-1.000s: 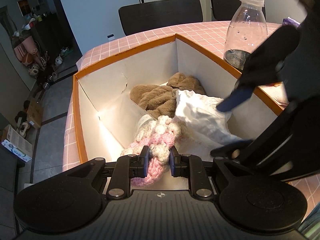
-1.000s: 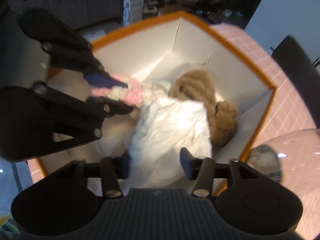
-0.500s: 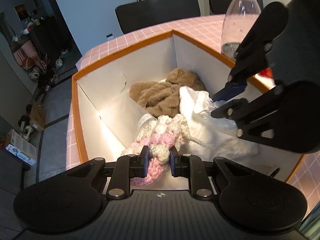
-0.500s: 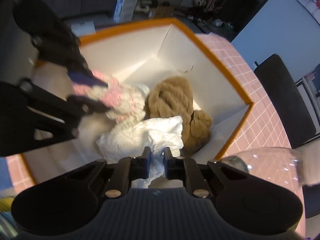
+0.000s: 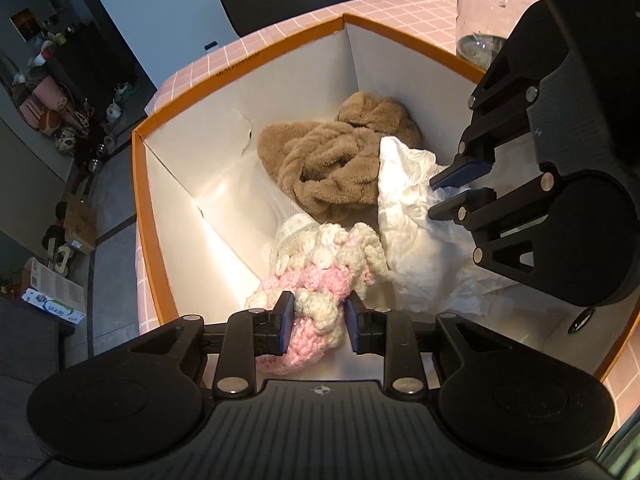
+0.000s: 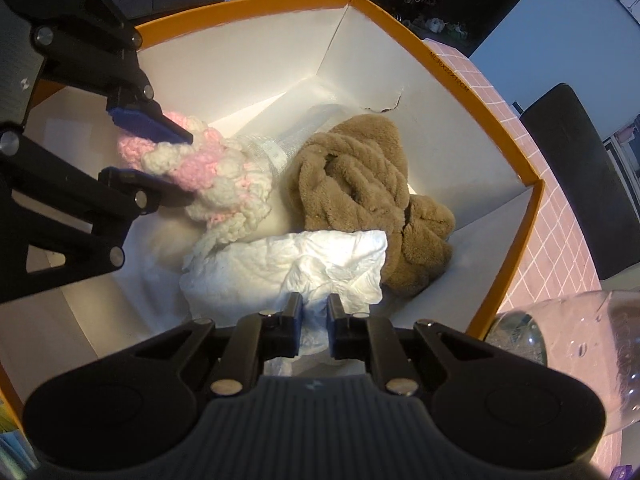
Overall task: Organize soft objects
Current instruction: 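Open the right tool releasing the white cloth while the left tool releases the pink pouch, then move both open tools back toward the brown bear-shaped sponge on the table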
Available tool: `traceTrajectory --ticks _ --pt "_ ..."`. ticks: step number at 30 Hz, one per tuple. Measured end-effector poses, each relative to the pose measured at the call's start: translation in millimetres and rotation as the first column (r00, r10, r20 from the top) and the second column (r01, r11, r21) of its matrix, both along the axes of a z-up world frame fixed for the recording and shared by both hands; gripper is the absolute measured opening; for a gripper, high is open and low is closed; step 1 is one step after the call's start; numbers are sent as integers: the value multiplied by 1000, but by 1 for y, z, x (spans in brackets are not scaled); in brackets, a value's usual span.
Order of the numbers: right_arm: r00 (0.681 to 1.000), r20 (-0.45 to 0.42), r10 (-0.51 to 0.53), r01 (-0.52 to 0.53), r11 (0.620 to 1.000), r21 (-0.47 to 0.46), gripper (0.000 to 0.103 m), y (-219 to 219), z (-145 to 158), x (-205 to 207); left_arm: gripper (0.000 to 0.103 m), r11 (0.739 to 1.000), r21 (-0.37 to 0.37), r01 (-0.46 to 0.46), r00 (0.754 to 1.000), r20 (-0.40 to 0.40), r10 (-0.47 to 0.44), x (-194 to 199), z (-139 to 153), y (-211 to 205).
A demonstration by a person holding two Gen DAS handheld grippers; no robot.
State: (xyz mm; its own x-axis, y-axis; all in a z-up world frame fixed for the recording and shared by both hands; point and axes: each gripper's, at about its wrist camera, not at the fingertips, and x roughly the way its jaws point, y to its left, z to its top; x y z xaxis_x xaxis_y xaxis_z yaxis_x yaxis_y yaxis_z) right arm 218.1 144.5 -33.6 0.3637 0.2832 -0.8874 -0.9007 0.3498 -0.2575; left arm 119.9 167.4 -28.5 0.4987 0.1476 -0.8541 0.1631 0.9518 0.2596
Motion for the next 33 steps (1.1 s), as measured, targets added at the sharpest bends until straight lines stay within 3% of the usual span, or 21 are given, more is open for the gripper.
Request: traceTrajectory --ticks 3,5,9,21,29,33 --pt "1000 11 6 -7 1000 12 12 -5 2 -3 38 1000 -3 2 1000 14 -2 -4 1 -1" --pt "1000 23 15 -15 1000 28 21 -9 9 -6 40 1000 -8 1 1000 25 -1 -7 4 -1" --pt "999 50 16 -19 997 75 36 -20 31 -15 63 1000 -5 -3 998 66 3 -14 13 -4" --pt "986 164 22 -54 980 192 53 -66 78 -50 67 1000 -7 -1 978 211 2 -40 50 -22" --pt "984 176 -33 -19 957 288 61 -114 93 -73 67 999 -30 41 927 373 -27 -66 75 -49" --pt "987 142 -74 25 947 321 61 -142 91 -78 67 994 -45 100 911 406 -73 -75 79 -69"
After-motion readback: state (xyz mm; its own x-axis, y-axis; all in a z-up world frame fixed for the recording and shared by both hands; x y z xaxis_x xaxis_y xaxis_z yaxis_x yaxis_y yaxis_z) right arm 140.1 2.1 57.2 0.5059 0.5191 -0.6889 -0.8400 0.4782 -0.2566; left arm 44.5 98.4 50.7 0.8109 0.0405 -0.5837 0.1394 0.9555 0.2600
